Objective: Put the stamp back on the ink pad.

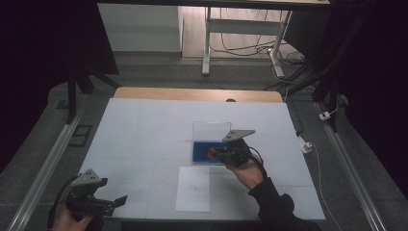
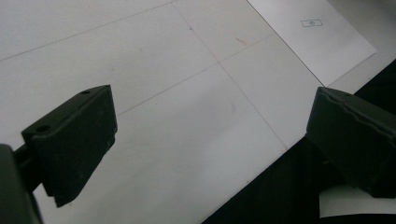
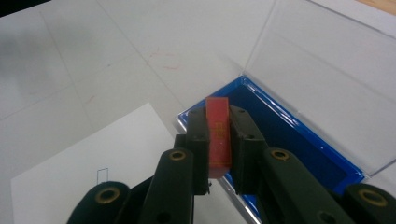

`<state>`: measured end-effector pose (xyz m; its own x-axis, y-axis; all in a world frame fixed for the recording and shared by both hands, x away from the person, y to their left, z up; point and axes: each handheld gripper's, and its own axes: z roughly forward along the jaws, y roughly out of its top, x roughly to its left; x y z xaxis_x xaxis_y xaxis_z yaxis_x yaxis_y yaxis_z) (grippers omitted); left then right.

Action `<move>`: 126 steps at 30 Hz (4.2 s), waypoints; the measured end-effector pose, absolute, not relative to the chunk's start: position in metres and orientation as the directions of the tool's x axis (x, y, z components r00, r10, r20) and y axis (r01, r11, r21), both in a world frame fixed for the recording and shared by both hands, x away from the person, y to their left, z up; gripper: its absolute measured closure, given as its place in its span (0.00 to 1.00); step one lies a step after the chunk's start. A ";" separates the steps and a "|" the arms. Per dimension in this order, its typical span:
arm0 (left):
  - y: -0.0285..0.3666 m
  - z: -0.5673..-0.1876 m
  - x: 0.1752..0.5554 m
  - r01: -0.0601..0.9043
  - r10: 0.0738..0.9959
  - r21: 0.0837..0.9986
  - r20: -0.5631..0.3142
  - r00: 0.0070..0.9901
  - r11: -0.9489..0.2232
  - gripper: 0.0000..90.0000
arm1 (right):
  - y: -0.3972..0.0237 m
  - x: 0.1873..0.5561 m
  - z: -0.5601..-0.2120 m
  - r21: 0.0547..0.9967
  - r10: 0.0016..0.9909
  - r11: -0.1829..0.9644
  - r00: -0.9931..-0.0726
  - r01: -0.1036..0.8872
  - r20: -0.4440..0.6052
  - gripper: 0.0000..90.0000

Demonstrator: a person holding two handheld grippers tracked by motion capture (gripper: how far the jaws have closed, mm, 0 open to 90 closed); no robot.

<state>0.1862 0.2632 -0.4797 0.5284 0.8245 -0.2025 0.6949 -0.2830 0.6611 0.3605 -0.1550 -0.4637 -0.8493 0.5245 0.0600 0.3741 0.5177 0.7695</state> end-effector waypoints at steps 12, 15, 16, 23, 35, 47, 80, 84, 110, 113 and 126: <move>0.263 -0.480 0.186 0.695 0.826 0.660 -0.201 0.527 -0.283 0.03 | -0.158 0.374 -0.465 0.769 0.556 0.507 -0.830 0.388 0.052 0.89; 0.263 -0.480 0.186 0.696 0.826 0.660 -0.201 0.526 -0.283 0.03 | -0.158 0.377 -0.465 0.767 0.561 0.508 -0.826 0.391 0.050 0.89; 0.263 -0.480 0.186 0.696 0.827 0.659 -0.200 0.526 -0.283 0.03 | -0.158 0.378 -0.465 0.767 0.564 0.509 -0.825 0.390 0.045 0.89; 0.263 -0.480 0.187 0.697 0.827 0.658 -0.200 0.525 -0.284 0.03 | -0.157 0.386 -0.468 0.758 0.574 0.516 -0.818 0.398 0.039 0.89; 0.263 -0.480 0.187 0.698 0.827 0.657 -0.200 0.525 -0.284 0.03 | -0.146 0.400 -0.481 0.724 0.573 0.559 -0.819 0.404 0.014 0.88; 0.263 -0.480 0.187 0.697 0.828 0.659 -0.199 0.525 -0.284 0.03 | -0.134 0.403 -0.493 0.684 0.556 0.617 -0.831 0.391 -0.027 0.88; 0.263 -0.480 0.186 0.696 0.827 0.660 -0.200 0.526 -0.283 0.03 | -0.138 0.396 -0.479 0.733 0.576 0.538 -0.817 0.415 0.040 0.49; 0.263 -0.480 0.186 0.696 0.827 0.659 -0.199 0.526 -0.284 0.03 | -0.139 0.391 -0.476 0.736 0.571 0.538 -0.820 0.410 0.039 0.40; 0.263 -0.480 0.186 0.695 0.826 0.662 -0.203 0.526 -0.280 0.03 | -0.159 0.360 -0.462 0.736 0.592 0.505 -0.801 0.450 0.084 0.10; 0.264 -0.480 0.186 0.695 0.826 0.663 -0.205 0.525 -0.278 0.03 | -0.162 0.356 -0.462 0.736 0.595 0.502 -0.799 0.455 0.088 0.09; 0.264 -0.480 0.187 0.695 0.825 0.663 -0.206 0.526 -0.278 0.03 | -0.178 0.333 -0.458 0.739 0.592 0.498 -0.801 0.453 0.092 0.01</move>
